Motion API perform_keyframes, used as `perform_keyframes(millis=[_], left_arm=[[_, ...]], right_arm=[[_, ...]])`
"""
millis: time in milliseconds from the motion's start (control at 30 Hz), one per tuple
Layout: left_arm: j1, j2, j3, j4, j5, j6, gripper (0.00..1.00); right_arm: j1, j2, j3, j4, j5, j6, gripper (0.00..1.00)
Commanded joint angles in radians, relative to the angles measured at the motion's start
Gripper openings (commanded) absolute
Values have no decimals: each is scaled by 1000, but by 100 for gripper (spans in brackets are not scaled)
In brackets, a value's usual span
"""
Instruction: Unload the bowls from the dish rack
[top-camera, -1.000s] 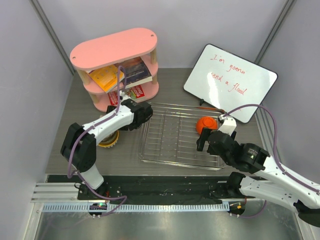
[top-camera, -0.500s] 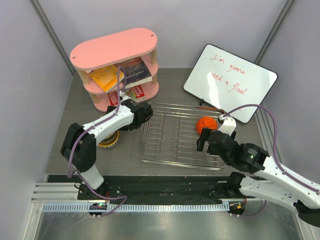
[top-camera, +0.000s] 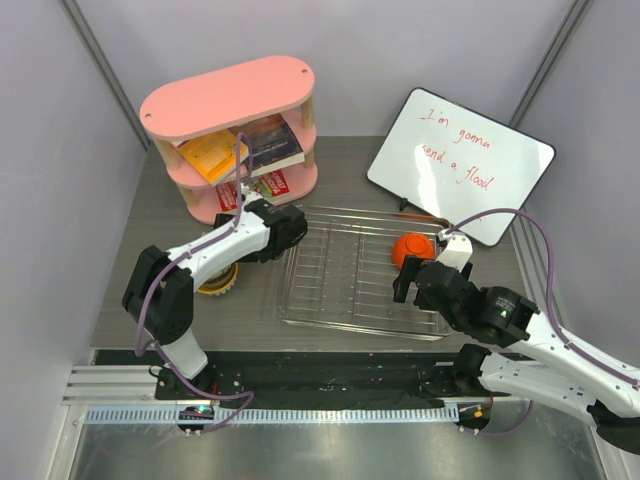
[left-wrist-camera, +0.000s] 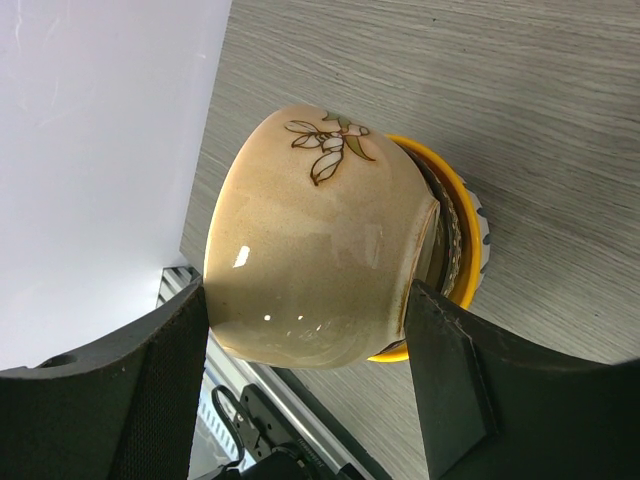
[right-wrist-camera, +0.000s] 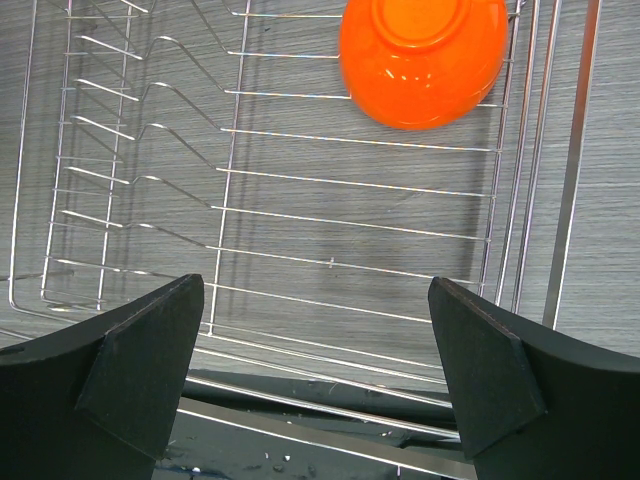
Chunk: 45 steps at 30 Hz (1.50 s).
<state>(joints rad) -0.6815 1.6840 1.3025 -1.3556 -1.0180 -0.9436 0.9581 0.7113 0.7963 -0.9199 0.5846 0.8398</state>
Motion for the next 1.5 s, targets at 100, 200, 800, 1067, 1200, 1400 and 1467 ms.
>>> perform_keyframes(millis=[100, 200, 800, 1067, 1200, 1400, 1467], left_arm=[[-7, -1, -12, -304, -30, -109, 45], [-12, 2, -38, -306, -14, -138, 44], [-29, 20, -11, -306, -5, -106, 43], [-64, 51, -26, -307, -30, -184, 41], [-76, 62, -37, -307, -50, -216, 40], [-75, 43, -71, -307, -83, -247, 41], [-75, 36, -75, -306, -86, -259, 41]], right_arm=[[-2, -12, 3, 27, 18, -8, 100], [-2, -12, 4, 29, 17, -16, 100], [-1, -36, -5, 44, 9, -24, 100], [-1, -30, -5, 46, 3, -27, 100], [-1, -38, -5, 46, 0, -25, 100], [-2, -33, -5, 46, 0, -27, 100], [-2, -29, -5, 46, 0, -28, 100]])
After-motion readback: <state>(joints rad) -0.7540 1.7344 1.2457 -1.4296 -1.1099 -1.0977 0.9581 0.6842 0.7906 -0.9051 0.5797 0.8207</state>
